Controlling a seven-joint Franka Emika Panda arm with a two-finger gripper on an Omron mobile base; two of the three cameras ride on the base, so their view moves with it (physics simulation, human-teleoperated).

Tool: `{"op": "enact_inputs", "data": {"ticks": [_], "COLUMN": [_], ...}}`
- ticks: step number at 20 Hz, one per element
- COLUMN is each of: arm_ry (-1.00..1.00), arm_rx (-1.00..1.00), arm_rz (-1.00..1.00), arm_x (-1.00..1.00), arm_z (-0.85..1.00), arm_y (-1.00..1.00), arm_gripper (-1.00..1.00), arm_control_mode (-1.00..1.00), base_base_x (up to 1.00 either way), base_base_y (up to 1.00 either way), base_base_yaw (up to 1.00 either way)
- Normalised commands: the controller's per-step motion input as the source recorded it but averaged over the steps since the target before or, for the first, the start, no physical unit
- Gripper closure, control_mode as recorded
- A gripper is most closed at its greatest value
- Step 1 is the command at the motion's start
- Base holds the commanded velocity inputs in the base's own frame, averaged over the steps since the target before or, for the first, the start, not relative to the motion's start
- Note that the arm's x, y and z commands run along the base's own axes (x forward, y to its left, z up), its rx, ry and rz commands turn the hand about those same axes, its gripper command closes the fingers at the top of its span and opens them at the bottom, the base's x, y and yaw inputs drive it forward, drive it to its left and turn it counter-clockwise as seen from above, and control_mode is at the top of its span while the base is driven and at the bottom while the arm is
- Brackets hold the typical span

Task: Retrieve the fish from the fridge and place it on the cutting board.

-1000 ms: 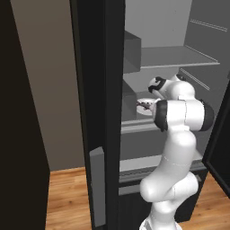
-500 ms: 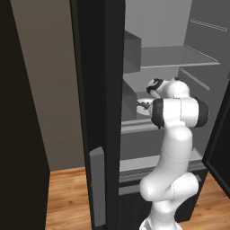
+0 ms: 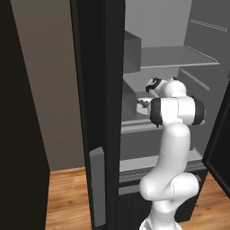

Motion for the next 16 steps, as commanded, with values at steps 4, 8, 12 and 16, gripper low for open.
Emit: {"op": "enact_inputs", "data": {"ticks": [4,8,12,16], "arm_ry": [0.0,0.0,-0.01,-0.13], "arm_rx": [0.0,0.0,0.0,0.0], "arm_rz": [0.02,0.01,0.0,0.0], "arm_x": [0.0,0.0,-0.06,-0.34], "arm_z": [-0.17,-0.02,0.0,0.19], "arm_y": [0.0,0.0,0.0,0.0], "arm_gripper": [1.0,1.0,1.0,1.0], "arm_control_mode": [-1.0,-1.0,-1.0,-1.0], "base_base_x": [0.0,0.0,0.0,0.0], "base_base_y": [0.0,0.0,0.0,0.0], "base_base_yaw": [0.0,0.0,0.0,0.0]}}
